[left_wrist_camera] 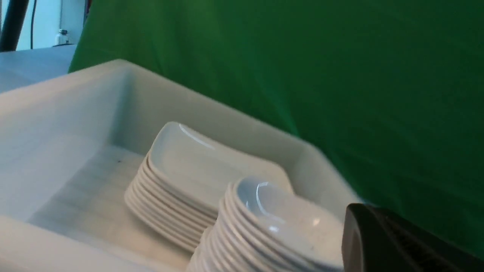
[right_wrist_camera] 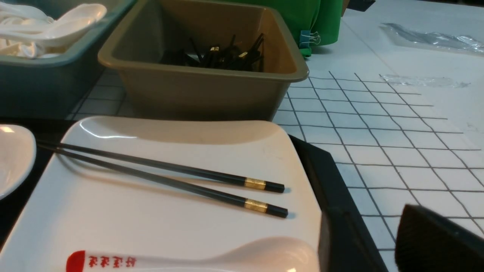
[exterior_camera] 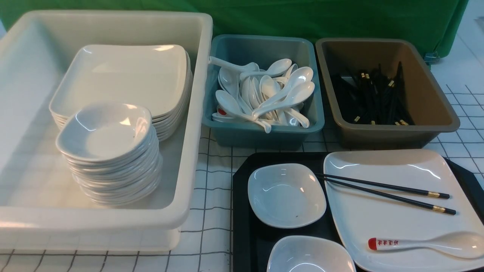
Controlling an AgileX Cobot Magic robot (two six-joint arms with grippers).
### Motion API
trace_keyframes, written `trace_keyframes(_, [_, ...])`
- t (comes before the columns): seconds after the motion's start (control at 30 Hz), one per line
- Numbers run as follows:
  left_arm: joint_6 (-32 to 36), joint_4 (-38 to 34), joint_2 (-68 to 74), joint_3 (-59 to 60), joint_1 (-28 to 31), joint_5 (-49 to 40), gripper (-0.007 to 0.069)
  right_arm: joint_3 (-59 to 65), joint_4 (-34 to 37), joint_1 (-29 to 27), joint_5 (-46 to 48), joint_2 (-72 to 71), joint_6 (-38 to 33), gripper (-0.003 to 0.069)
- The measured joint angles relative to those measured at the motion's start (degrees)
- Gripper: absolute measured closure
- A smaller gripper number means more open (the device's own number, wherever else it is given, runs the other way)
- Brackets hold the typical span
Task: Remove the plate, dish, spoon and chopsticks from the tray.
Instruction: Use the right arm to grab a pair of chopsticks from the plate
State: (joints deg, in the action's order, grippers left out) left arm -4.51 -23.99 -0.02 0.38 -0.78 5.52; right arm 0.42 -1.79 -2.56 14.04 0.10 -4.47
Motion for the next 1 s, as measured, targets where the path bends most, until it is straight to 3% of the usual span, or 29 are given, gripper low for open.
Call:
trace_keyframes(0.2, [-10.4,-1.0,0.0,0.0,0.0,12.8,0.0618,0.0,0.0,0.0,0.0,0.0,0.0,0.0417])
trace_keyframes(0.33, [-16.4,4.3,0.0,-0.3,0.0,20.8,0.0618,0.0,1.4,0.0,-2.6,0.0,1.3,0.0417])
trace_keyframes(0.4, [-21.5,9.8,-0.1,-3.6,0.0,20.3,0.0618,0.0,7.0,0.0,-8.8,0.0,8.3,0.0417])
trace_keyframes(0.47, [-25.4,16.3,-0.1,-9.9,0.0,15.3,0.0618,0.0,12.3,0.0,-15.3,0.0,18.4,0.0417])
trace_keyframes(0.6, [-28.2,22.0,2.2,-21.0,0.0,1.0,0.0618,0.0,15.0,0.0,-23.0,0.0,32.0,0.0417])
trace_keyframes(0.73, [-25.8,22.9,8.6,-30.9,0.0,-16.0,0.0618,0.0,15.8,-0.1,-25.1,0.0,34.2,0.0417])
trace_keyframes(0.9, [-15.3,22.3,18.0,-38.6,0.0,-36.0,0.0618,0.1,15.9,-0.1,-27.7,0.0,34.4,0.0424])
trace_keyframes(0.93, [-10.7,21.6,23.0,-41.0,0.0,-44.5,0.0618,-0.2,15.7,0.5,-26.9,0.0,34.5,0.0454])
trace_keyframes(1.0, [-6.6,20.2,28.4,-42.6,0.0,-50.8,0.0618,-2.9,14.2,2.2,-21.8,0.0,33.7,0.0524])
